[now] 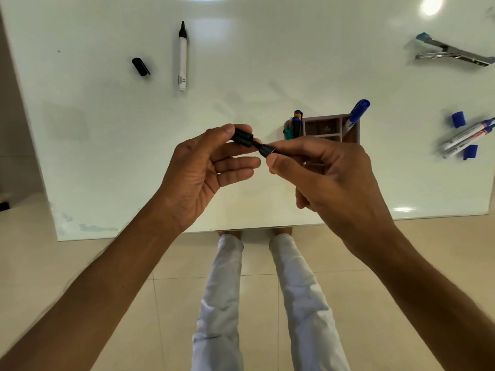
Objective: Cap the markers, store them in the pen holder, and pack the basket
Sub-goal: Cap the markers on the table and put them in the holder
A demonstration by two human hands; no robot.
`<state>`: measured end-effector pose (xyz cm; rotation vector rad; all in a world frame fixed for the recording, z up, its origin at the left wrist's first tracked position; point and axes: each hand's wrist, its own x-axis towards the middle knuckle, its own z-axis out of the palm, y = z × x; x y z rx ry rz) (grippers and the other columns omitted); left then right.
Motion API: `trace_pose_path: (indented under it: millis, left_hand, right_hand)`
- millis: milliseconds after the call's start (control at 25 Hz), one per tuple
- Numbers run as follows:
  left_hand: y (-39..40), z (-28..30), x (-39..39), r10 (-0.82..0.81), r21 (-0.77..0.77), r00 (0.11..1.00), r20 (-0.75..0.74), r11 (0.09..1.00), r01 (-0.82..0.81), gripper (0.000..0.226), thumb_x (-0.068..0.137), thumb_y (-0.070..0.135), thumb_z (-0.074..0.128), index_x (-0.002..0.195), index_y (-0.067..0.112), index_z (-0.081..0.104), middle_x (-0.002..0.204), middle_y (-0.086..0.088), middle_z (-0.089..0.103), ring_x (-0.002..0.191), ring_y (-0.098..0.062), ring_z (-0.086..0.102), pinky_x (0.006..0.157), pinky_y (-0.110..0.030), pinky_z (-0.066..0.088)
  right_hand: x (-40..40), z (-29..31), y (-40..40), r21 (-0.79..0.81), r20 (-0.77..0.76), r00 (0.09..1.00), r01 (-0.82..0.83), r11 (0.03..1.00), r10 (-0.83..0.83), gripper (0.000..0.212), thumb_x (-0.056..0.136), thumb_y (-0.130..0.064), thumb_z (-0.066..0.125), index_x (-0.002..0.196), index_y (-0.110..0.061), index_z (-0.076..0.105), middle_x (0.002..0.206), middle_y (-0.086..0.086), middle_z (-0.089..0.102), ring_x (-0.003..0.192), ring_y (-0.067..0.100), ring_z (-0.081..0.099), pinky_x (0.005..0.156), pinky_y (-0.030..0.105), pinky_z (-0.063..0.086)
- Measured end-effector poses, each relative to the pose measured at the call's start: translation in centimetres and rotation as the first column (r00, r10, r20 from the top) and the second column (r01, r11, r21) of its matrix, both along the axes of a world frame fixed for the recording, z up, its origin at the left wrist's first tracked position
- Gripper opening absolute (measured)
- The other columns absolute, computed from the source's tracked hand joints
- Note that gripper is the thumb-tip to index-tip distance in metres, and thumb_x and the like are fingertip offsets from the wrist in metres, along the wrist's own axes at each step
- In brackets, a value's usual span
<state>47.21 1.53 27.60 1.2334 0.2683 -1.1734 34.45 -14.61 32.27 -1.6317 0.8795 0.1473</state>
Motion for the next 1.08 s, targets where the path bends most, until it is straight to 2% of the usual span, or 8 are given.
trace_pose_path:
  millis: [160, 320, 440, 600, 800, 880, 1000, 1080]
  left_hand:
    - [-0.1, -0.1, -0.4, -0.104, -0.008, 0.991, 0.081, 0.994, 0.105, 0.027, 0.107, 0.029, 0.058, 0.105, 0.023, 0.085, 0.102, -0.007, 0.084, 0.087, -0.019, 0.083, 0.072, -0.025, 0.065]
    - [-0.1, -0.4, -1.0, -0.180, -0.015, 0.978, 0.109, 0.983, 0.182, 0.028, 0.100, 0.037, 0.061, 0.105, 0.021, 0.084, 0.100, -0.009, 0.083, 0.086, -0.023, 0.082, 0.072, -0.028, 0.065]
    - [-0.4, -0.6, -2.0, -0.216, 0.016, 0.966, 0.144, 0.976, 0.216, 0.031, 0.097, 0.034, 0.060, 0.106, 0.015, 0.082, 0.100, -0.012, 0.083, 0.089, -0.026, 0.082, 0.074, -0.029, 0.065]
    - [-1.4, -0.3, -2.1, -0.262, 0.067, 0.947, 0.184, 0.965, 0.254, 0.032, 0.098, 0.033, 0.059, 0.112, 0.011, 0.079, 0.103, -0.013, 0.083, 0.096, -0.030, 0.081, 0.078, -0.031, 0.066]
    - [-3.4, -0.5, -0.2, -0.523, 0.171, 0.784, 0.335, 0.852, 0.495, 0.032, 0.113, 0.028, 0.052, 0.129, 0.014, 0.076, 0.108, -0.007, 0.083, 0.095, -0.026, 0.081, 0.084, -0.038, 0.067]
    - [-3.9, -1.7, 1.1, -0.468, 0.272, 0.818, 0.333, 0.879, 0.392, 0.033, 0.113, 0.032, 0.052, 0.126, 0.015, 0.077, 0.105, -0.009, 0.082, 0.088, -0.027, 0.081, 0.085, -0.042, 0.066]
    - [-3.6, -4.2, 4.0, -0.341, 0.432, 0.835, 0.432, 0.891, 0.140, 0.028, 0.110, 0.027, 0.056, 0.116, 0.011, 0.078, 0.099, -0.012, 0.080, 0.079, -0.026, 0.076, 0.084, -0.047, 0.064]
    - [-3.0, -6.1, 6.1, -0.345, 0.537, 0.772, 0.534, 0.844, 0.006, 0.023, 0.104, 0.026, 0.062, 0.114, 0.012, 0.077, 0.099, -0.009, 0.079, 0.083, -0.027, 0.076, 0.086, -0.048, 0.065]
  right_hand:
    - [0.4, 0.5, 0.1, -0.095, -0.008, 1.000, -0.017, 0.995, 0.016, 0.008, 0.094, -0.030, 0.078, 0.100, -0.027, 0.081, 0.068, -0.021, 0.070, 0.054, 0.006, 0.064, 0.051, 0.014, 0.052]
    - [0.3, 0.7, 1.1, -0.319, -0.075, 0.994, -0.095, 0.943, 0.075, 0.011, 0.093, -0.033, 0.078, 0.095, -0.022, 0.079, 0.075, -0.020, 0.070, 0.079, -0.001, 0.067, 0.064, 0.009, 0.053]
    - [-0.3, 0.4, 1.9, -0.378, -0.099, 0.993, -0.091, 0.921, 0.058, 0.013, 0.092, -0.030, 0.078, 0.092, -0.017, 0.076, 0.073, -0.013, 0.069, 0.069, 0.004, 0.065, 0.063, 0.004, 0.048]
    - [-1.2, 0.4, 2.3, -0.441, -0.105, 0.993, -0.101, 0.892, 0.060, 0.016, 0.097, -0.033, 0.073, 0.099, -0.018, 0.074, 0.072, -0.013, 0.065, 0.065, -0.002, 0.062, 0.071, 0.007, 0.049]
    - [-2.8, 0.1, -0.6, -0.450, -0.154, 0.983, -0.164, 0.878, 0.105, 0.025, 0.104, -0.039, 0.059, 0.108, -0.016, 0.068, 0.096, -0.004, 0.057, 0.078, -0.002, 0.048, 0.069, 0.002, 0.039]
    - [-3.2, 0.1, -3.7, -0.530, -0.111, 0.990, 0.017, 0.848, -0.089, 0.024, 0.104, -0.040, 0.059, 0.108, -0.018, 0.066, 0.084, -0.006, 0.062, 0.070, 0.000, 0.053, 0.065, 0.012, 0.041]
    - [-3.5, 0.2, -8.4, -0.653, -0.050, 0.950, 0.201, 0.730, -0.307, 0.033, 0.103, -0.045, 0.056, 0.108, -0.015, 0.066, 0.078, -0.007, 0.070, 0.068, -0.001, 0.065, 0.067, 0.011, 0.049]
    - [-4.0, -0.3, -10.0, -0.654, -0.093, 0.946, 0.177, 0.736, -0.310, 0.037, 0.102, -0.045, 0.055, 0.112, -0.013, 0.068, 0.090, 0.001, 0.076, 0.078, 0.014, 0.072, 0.080, 0.032, 0.060]
